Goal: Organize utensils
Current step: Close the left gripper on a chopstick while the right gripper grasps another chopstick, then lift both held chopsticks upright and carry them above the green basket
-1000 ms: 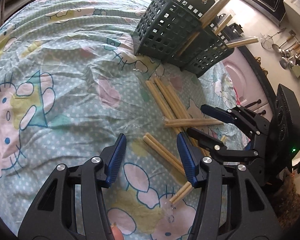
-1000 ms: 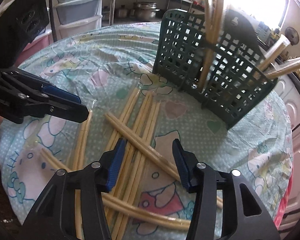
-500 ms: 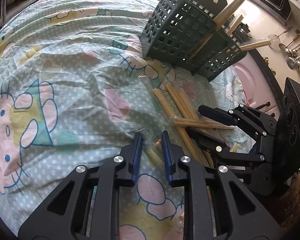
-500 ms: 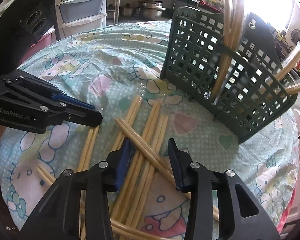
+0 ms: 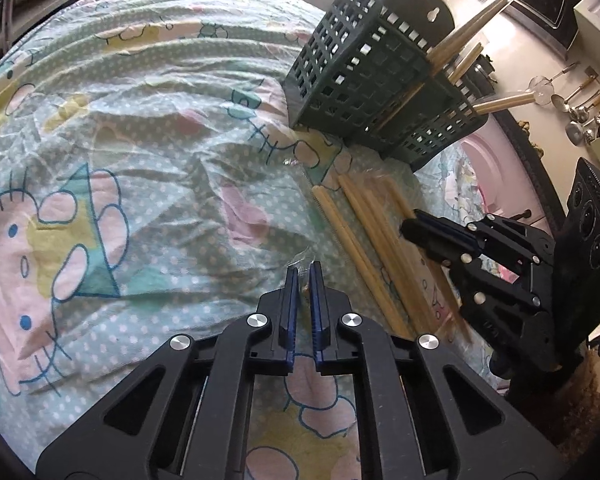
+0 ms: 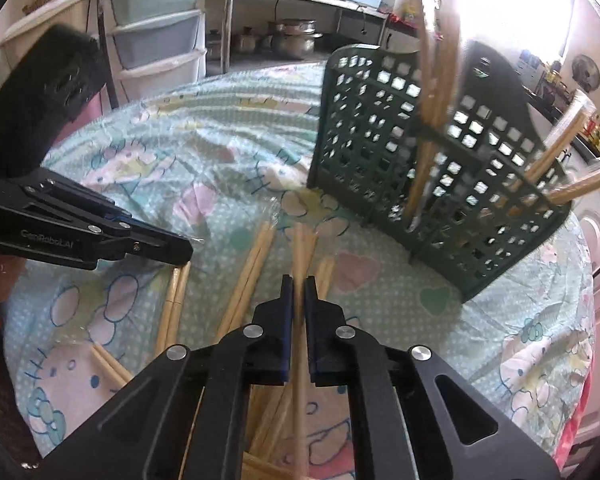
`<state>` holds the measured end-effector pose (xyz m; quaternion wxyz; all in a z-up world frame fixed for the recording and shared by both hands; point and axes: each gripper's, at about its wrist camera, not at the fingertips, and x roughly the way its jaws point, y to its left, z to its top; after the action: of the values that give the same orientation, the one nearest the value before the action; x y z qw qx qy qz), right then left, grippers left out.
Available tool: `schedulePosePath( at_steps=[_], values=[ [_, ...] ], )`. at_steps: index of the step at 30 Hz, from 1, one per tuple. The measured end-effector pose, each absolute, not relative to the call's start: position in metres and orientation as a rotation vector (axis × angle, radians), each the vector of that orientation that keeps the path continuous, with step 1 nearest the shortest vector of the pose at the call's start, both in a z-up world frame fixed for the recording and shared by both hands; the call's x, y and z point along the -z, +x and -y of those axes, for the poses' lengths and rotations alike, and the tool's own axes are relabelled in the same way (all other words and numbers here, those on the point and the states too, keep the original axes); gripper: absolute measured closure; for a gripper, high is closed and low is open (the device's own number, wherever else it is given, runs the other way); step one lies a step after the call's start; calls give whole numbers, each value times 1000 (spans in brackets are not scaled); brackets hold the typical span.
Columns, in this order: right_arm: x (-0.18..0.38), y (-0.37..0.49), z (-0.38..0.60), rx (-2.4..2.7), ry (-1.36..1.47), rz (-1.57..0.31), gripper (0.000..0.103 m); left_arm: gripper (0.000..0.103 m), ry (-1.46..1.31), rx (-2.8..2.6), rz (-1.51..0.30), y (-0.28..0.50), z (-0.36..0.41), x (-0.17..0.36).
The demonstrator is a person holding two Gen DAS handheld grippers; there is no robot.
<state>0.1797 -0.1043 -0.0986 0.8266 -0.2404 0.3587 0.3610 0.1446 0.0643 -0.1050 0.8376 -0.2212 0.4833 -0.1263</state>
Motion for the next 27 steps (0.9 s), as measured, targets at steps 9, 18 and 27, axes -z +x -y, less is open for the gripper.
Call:
schedulePosePath(
  at_steps=[9,18,27],
  values=[
    [69,181,132,-725,-420,-707,97,101,-465,243,-919,137,-79,69],
    [21,177,156,-721,-292,-608,97,101,-389,213,-782,133,-82,20],
    [-24,171,167,-710,-195,-475,97,102,-345,241,-694,136,-71,-20]
  ],
)
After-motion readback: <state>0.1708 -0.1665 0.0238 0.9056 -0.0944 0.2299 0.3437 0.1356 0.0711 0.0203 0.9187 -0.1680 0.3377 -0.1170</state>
